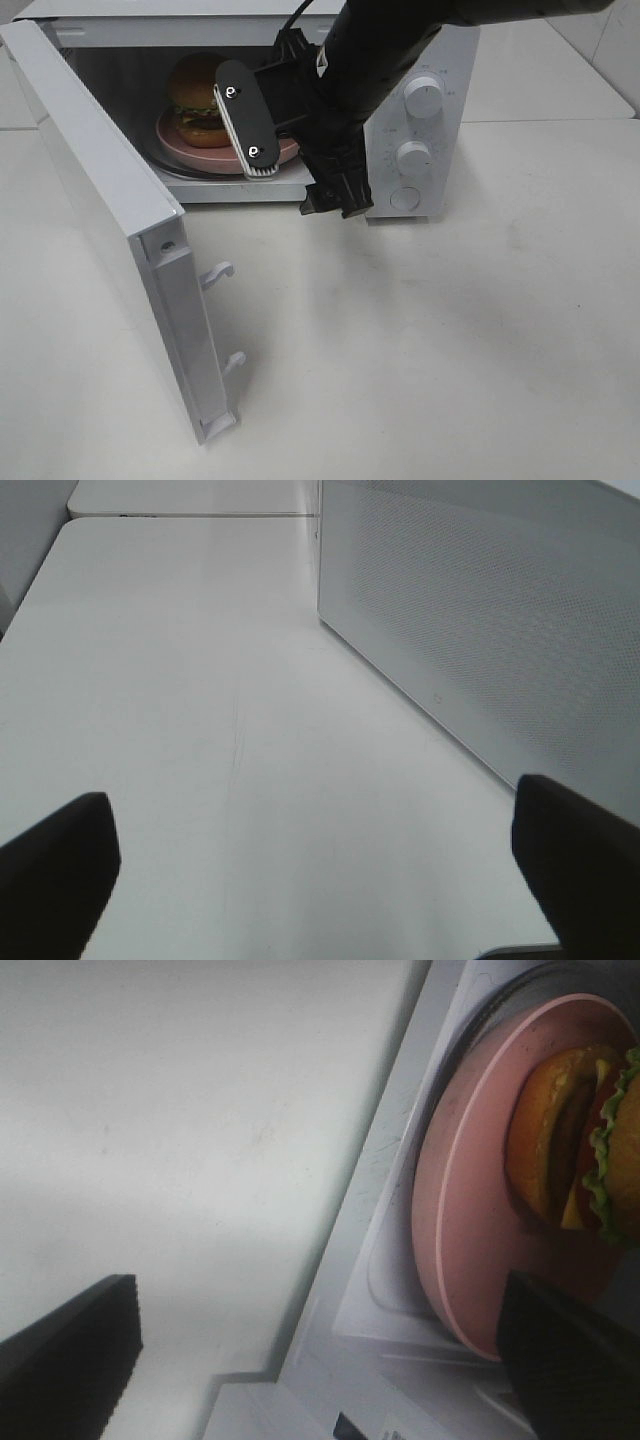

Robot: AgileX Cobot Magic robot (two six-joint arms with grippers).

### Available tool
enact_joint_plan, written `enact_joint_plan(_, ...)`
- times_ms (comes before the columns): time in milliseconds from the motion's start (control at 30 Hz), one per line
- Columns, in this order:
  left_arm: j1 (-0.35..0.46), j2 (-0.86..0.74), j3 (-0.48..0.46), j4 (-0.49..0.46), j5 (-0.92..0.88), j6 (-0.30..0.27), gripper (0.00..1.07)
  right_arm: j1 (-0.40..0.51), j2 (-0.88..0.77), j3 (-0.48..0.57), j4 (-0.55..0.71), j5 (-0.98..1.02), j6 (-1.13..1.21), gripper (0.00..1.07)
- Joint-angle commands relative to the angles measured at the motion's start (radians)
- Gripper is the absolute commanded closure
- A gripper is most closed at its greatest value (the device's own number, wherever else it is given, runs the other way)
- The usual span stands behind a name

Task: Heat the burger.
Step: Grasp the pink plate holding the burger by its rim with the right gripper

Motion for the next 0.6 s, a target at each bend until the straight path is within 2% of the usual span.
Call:
enact_joint_plan(33,0.003,-0.006,0.003,-0.002,-0.013,0.0,0.07,0.004,0.066,-0.076,0.01,-0.005,-0.001,0.15)
enact_joint_plan(167,0.003,-0.006,0.003,-0.002,-0.013,0.0,0.07,0.004,0.112,-0.118,0.01,-0.006,0.004,0.15)
enact_joint_plan(233,0.003,-0.006,0.003,-0.002,-0.013,0.0,0.07,0.004,0.176,-0.177,0.01,-0.006,0.02,0.16)
enact_joint_plan(333,0.003,-0.006,0.003,-0.002,-0.013,0.0,0.07,0.004,0.189,-0.194,0.01,-0.005,0.021,0.16)
enact_joint_plan(500,0.003,-0.006,0.003,-0.002,-0.013,0.0,0.07,0.002,0.291,-0.302,0.016,0.006,0.052,0.17)
enact_joint_plan(600,0.003,-0.006,0.003,-0.002,-0.013,0.0,0.07,0.002,0.304,-0.316,0.017,0.007,0.056,0.17)
